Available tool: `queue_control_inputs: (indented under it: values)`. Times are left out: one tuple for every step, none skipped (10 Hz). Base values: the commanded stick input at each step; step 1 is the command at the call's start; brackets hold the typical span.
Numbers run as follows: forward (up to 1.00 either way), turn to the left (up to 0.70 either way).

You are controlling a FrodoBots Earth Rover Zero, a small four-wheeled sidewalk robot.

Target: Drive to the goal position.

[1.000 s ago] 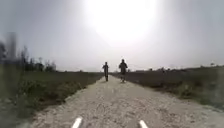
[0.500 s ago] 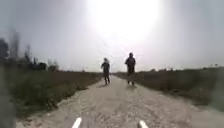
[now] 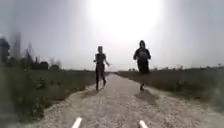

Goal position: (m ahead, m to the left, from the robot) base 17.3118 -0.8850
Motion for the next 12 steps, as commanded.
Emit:
queue_control_inputs:
  values:
    - [0.70,0.00]
    - [0.70,0.00]
    - [0.70,0.00]
    - [0.70,0.00]
    - [0.70,0.00]
    - [0.70,-0.07]
    - [0.70,-0.28]
    - [0.70,-0.32]
    - [0.70,-0.23]
    - [0.70,0.00]
    - [0.70,0.00]
    - [0.70,0.00]
